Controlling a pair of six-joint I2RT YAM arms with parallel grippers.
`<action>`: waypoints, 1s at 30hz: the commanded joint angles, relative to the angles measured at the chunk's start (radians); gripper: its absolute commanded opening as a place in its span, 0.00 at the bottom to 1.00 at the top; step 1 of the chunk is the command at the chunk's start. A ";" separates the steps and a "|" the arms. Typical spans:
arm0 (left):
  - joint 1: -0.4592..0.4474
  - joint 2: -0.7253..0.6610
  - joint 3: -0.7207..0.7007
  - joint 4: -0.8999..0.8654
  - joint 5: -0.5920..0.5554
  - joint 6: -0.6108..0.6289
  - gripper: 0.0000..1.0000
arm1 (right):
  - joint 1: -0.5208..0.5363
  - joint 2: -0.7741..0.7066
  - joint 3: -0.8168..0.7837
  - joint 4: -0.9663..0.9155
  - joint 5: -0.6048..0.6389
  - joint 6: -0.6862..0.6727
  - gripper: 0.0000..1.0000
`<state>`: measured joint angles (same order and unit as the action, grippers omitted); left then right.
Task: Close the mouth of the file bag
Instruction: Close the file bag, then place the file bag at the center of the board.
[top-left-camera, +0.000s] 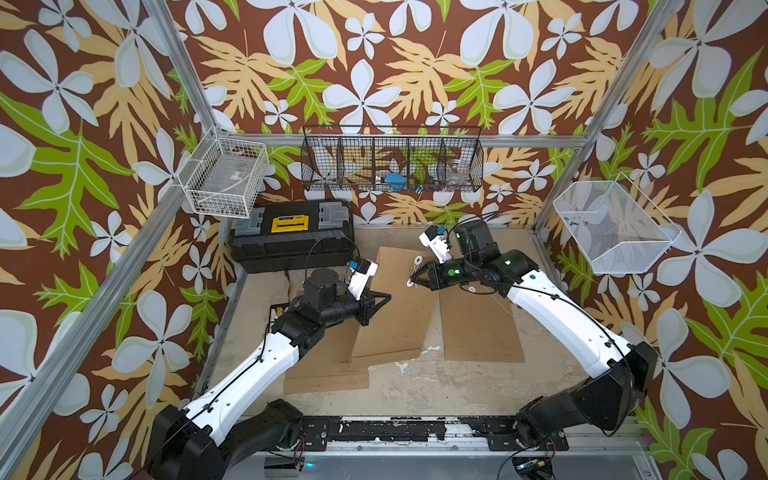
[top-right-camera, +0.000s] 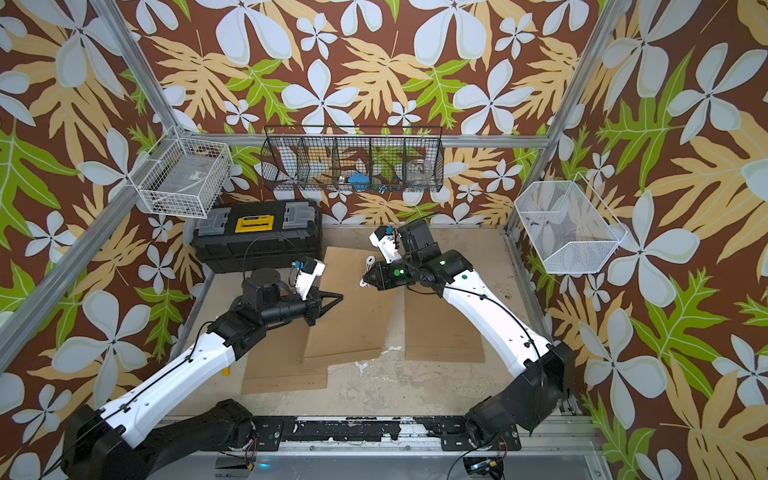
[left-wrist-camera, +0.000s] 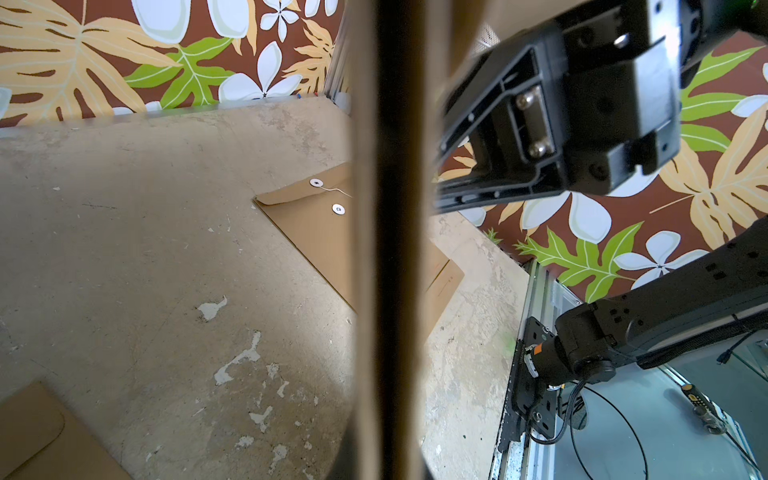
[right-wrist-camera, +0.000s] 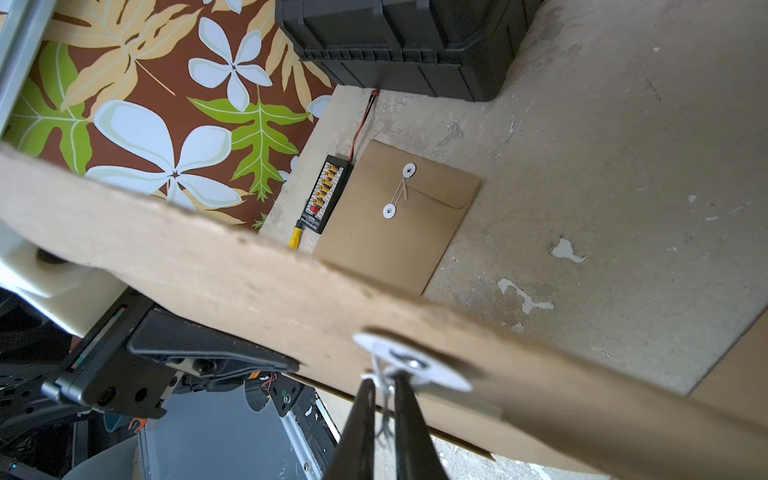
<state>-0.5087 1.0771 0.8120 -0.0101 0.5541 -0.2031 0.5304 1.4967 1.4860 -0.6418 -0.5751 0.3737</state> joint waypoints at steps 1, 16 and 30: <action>0.001 -0.002 0.012 0.021 0.006 0.016 0.00 | -0.006 -0.012 -0.009 0.036 0.005 0.004 0.13; 0.001 -0.015 0.015 0.001 0.004 0.030 0.00 | -0.071 -0.028 -0.031 0.015 0.011 -0.015 0.00; 0.080 0.016 0.004 0.022 0.071 -0.134 0.00 | -0.143 -0.075 -0.060 -0.019 -0.031 -0.046 0.42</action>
<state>-0.4519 1.0824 0.8280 -0.0315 0.5735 -0.2504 0.4152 1.4506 1.4433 -0.6437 -0.6029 0.3496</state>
